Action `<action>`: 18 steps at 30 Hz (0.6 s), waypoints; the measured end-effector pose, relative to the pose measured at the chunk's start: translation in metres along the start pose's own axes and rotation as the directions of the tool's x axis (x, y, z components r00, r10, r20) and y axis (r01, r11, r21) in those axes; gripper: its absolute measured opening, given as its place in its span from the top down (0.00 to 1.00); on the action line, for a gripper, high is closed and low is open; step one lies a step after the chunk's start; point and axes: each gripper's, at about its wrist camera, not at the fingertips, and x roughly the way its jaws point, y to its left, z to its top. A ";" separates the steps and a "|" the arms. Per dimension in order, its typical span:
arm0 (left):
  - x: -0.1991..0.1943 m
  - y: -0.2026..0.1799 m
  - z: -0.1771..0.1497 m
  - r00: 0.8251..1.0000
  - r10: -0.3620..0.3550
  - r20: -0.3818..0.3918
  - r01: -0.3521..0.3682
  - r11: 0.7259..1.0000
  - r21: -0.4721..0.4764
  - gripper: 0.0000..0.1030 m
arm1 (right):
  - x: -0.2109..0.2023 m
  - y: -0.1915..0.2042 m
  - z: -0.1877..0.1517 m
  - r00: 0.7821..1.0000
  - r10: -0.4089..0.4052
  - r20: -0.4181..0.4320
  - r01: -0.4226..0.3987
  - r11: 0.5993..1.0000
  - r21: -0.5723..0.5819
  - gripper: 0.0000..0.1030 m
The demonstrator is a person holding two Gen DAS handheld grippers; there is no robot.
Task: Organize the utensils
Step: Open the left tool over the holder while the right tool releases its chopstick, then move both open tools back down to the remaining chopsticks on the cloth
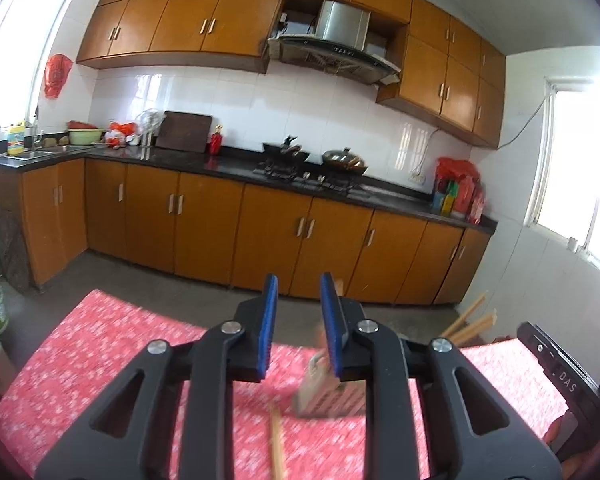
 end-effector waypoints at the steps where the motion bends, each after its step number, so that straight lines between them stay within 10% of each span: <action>1: -0.004 0.006 -0.010 1.000 0.013 -0.018 -0.013 1.000 0.006 0.75 | 0.001 -0.005 -0.014 0.999 -0.015 -0.046 0.015 1.000 0.000 0.66; 5: -0.003 0.025 -0.053 0.992 0.059 -0.112 -0.054 0.998 0.042 0.75 | 0.022 -0.018 -0.065 0.973 -0.041 -0.228 0.043 0.999 0.006 0.66; 10: 0.018 0.046 -0.118 0.952 0.084 -0.293 -0.073 0.996 0.049 0.75 | 0.056 -0.022 -0.137 0.881 0.015 -0.473 0.005 0.999 0.041 0.75; 18: 0.027 0.055 -0.164 0.912 0.070 -0.404 -0.057 0.997 0.045 0.75 | 0.070 -0.011 -0.180 0.830 -0.003 -0.558 -0.004 1.000 -0.012 0.76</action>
